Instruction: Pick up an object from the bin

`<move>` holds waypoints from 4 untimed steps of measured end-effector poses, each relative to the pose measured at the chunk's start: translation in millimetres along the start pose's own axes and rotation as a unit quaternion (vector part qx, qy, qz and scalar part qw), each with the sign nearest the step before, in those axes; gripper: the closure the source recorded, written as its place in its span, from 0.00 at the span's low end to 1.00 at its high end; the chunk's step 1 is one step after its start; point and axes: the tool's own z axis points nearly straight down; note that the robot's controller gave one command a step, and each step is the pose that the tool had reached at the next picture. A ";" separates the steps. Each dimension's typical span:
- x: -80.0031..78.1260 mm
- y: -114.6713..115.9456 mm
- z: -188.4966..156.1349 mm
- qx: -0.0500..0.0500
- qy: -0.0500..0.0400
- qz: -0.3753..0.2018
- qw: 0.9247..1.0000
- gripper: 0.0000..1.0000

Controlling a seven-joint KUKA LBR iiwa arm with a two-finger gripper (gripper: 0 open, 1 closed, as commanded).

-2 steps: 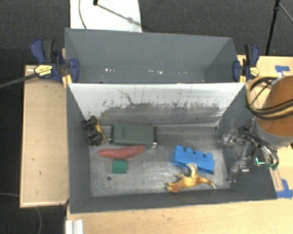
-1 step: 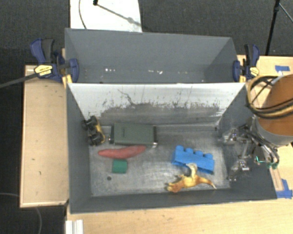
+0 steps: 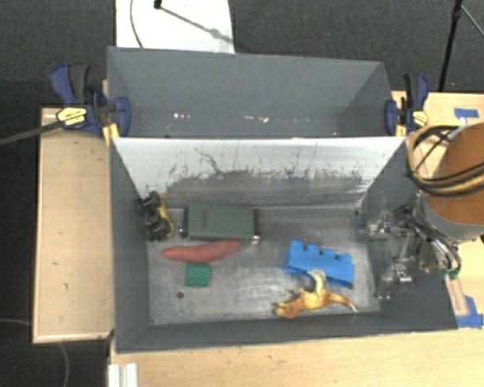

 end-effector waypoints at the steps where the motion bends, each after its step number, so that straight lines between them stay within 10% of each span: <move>1: -1.5 1.0 -5.5 0.000 -0.002 -0.098 0.995 1.00; 3: -8.9 14.1 -25.7 -0.001 0.004 -0.149 0.989 1.00; 4: -18.6 42.9 -60.4 0.000 -0.002 -0.241 0.970 1.00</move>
Offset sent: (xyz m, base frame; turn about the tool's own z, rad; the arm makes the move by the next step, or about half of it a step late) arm 0.0000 0.0000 0.0000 0.0000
